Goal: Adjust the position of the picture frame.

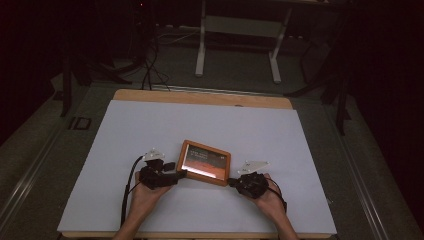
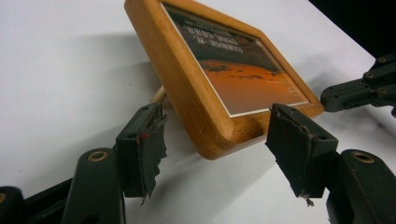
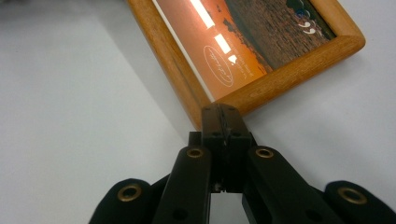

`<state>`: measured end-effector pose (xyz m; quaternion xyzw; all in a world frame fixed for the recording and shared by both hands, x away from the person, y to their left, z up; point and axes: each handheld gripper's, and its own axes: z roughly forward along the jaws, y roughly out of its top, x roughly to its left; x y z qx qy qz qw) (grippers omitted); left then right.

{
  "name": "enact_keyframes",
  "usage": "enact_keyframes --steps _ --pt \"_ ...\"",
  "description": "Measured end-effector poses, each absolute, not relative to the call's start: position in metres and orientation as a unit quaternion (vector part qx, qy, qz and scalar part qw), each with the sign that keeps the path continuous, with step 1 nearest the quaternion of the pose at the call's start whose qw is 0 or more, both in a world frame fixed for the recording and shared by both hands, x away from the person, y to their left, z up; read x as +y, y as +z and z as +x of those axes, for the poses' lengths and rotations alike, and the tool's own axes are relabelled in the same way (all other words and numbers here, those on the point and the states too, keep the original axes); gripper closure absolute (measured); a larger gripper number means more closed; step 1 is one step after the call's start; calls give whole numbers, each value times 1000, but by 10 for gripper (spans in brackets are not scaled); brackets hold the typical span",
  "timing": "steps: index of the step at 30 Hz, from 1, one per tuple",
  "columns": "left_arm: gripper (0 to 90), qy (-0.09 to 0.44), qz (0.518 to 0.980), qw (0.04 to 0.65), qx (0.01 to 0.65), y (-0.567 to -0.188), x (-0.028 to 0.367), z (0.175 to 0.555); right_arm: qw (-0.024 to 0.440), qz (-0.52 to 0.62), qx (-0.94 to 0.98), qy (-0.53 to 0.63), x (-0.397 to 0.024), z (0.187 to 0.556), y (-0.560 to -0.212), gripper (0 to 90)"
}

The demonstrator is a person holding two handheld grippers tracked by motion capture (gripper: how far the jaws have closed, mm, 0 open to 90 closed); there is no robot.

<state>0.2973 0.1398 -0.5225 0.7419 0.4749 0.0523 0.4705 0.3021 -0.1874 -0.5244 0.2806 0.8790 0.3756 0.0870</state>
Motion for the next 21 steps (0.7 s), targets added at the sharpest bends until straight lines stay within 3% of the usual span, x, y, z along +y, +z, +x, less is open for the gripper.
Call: enact_keyframes --steps 8,16,21 --pt "385 -7 727 485 487 -529 137 306 88 274 881 375 -186 304 -523 891" --pt "396 -60 717 481 501 -531 135 315 115 276 879 372 -185 311 -518 682" --pt "414 -80 704 486 511 -532 137 318 130 277 875 374 -182 319 -515 607"
